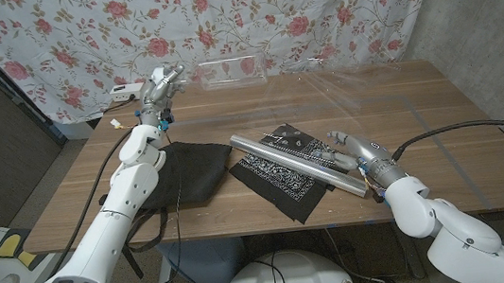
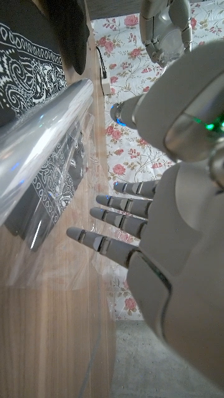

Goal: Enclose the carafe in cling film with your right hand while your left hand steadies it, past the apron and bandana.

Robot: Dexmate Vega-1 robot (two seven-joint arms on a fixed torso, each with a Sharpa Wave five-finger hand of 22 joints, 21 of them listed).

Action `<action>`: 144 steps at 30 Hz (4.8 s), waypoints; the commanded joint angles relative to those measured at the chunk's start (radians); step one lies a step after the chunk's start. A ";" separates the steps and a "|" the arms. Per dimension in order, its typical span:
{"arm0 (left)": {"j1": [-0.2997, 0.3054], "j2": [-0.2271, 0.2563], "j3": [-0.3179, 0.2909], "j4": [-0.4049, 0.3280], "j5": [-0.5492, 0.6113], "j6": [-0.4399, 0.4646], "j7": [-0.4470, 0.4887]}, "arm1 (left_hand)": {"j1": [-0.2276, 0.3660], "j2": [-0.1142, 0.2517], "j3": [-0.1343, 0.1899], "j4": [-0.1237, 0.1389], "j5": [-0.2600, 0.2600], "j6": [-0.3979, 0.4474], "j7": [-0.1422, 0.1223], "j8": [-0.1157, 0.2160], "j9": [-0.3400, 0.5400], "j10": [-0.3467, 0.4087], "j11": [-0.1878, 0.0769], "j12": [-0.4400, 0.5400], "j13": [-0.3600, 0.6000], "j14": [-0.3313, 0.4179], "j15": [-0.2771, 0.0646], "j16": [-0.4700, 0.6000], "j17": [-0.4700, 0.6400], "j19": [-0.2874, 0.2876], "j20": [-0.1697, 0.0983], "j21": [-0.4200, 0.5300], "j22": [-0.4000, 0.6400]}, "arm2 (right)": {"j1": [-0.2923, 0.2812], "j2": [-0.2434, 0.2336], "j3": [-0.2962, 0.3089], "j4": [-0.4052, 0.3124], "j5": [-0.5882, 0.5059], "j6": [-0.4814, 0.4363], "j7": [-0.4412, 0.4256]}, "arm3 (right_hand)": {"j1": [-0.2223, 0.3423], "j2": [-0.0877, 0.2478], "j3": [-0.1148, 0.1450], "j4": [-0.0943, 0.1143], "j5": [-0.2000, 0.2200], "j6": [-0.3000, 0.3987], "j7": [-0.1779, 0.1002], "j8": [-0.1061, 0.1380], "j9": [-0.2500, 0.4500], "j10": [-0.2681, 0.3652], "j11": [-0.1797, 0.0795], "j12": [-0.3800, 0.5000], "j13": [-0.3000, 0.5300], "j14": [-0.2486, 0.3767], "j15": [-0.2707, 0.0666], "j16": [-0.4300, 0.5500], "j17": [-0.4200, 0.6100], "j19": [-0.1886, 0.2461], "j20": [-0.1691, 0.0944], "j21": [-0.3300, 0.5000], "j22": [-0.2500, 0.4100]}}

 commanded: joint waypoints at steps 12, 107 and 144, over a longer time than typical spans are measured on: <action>0.013 0.007 -0.008 -0.008 -0.010 0.004 -0.009 | 0.274 0.274 0.003 0.003 0.005 0.001 0.000 0.022 -0.005 0.005 -0.006 0.012 0.000 0.056 -0.057 0.452 0.002 -0.001 -0.008 0.008 0.000 | 0.004 -0.016 -0.065 -0.045 -0.087 -0.067 0.064 | 0.034 -0.001 0.003 -0.002 0.005 -0.056 0.019 -0.033 0.005 0.059 -0.014 0.049 0.024 0.107 -0.102 0.073 0.063 0.082 -0.021 0.033 0.012; 0.019 0.006 -0.009 0.001 -0.020 0.008 -0.019 | 0.269 0.275 0.011 0.002 0.010 -0.016 -0.009 0.069 -0.035 -0.007 -0.019 0.045 -0.012 0.053 -0.061 0.477 -0.014 -0.011 -0.008 0.035 -0.015 | 0.163 -0.011 -0.244 -0.015 -0.479 -0.277 0.686 | 0.551 0.047 0.315 -0.038 0.130 -0.129 0.011 -0.058 0.023 -0.019 -0.061 0.153 0.113 0.208 -0.160 -0.008 0.148 0.127 -0.057 0.055 0.005; 0.046 0.005 -0.021 -0.023 -0.015 0.003 0.003 | 0.267 0.275 0.015 0.001 0.010 -0.023 -0.016 0.090 -0.046 -0.015 -0.018 0.055 -0.018 0.049 -0.064 0.485 -0.024 -0.015 -0.008 0.045 -0.017 | 0.193 0.070 -0.268 0.146 -0.399 -0.222 0.627 | 0.953 0.019 0.178 -0.020 0.251 0.267 -0.028 0.198 0.243 0.223 -0.124 0.611 0.515 0.625 -0.197 0.184 0.611 0.306 -0.262 0.384 0.096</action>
